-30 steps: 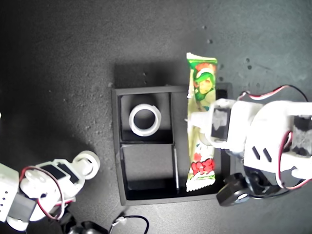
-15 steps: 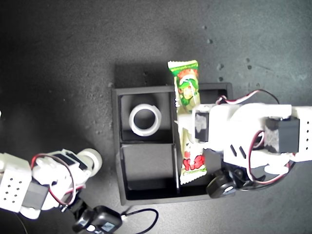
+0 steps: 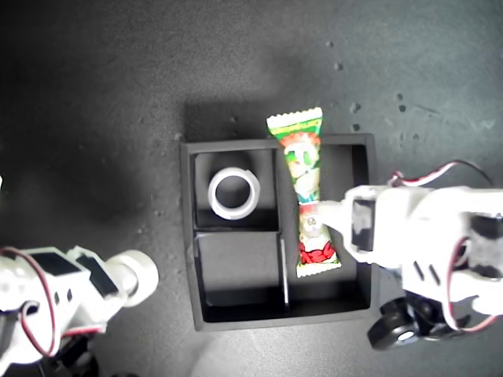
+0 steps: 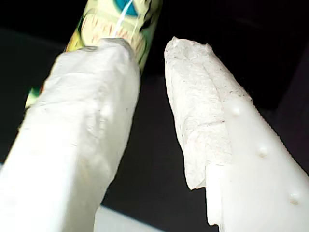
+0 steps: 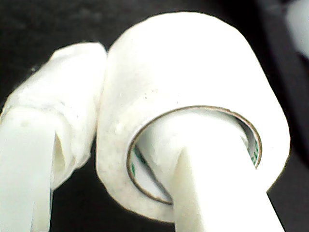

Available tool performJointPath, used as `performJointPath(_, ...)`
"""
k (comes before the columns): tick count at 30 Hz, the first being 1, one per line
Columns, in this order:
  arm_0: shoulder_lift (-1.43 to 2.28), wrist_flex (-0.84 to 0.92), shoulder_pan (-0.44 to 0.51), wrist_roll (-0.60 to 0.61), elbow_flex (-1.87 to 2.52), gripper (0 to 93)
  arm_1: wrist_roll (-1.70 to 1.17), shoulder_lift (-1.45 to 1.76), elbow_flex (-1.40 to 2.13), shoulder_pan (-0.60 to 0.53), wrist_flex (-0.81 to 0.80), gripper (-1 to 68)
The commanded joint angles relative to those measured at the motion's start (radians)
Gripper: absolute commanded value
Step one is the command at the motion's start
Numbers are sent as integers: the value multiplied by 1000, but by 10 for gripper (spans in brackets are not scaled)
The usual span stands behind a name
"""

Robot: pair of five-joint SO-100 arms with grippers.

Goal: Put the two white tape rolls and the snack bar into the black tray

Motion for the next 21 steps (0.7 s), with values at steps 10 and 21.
performJointPath(10, -758, 399, -17, 94, -1069, 2, 824, 23, -253, 118, 44, -4)
performJointPath(21, -959, 485, 15, 23, -1270, 148, 865, 26, -252, 115, 44, -5)
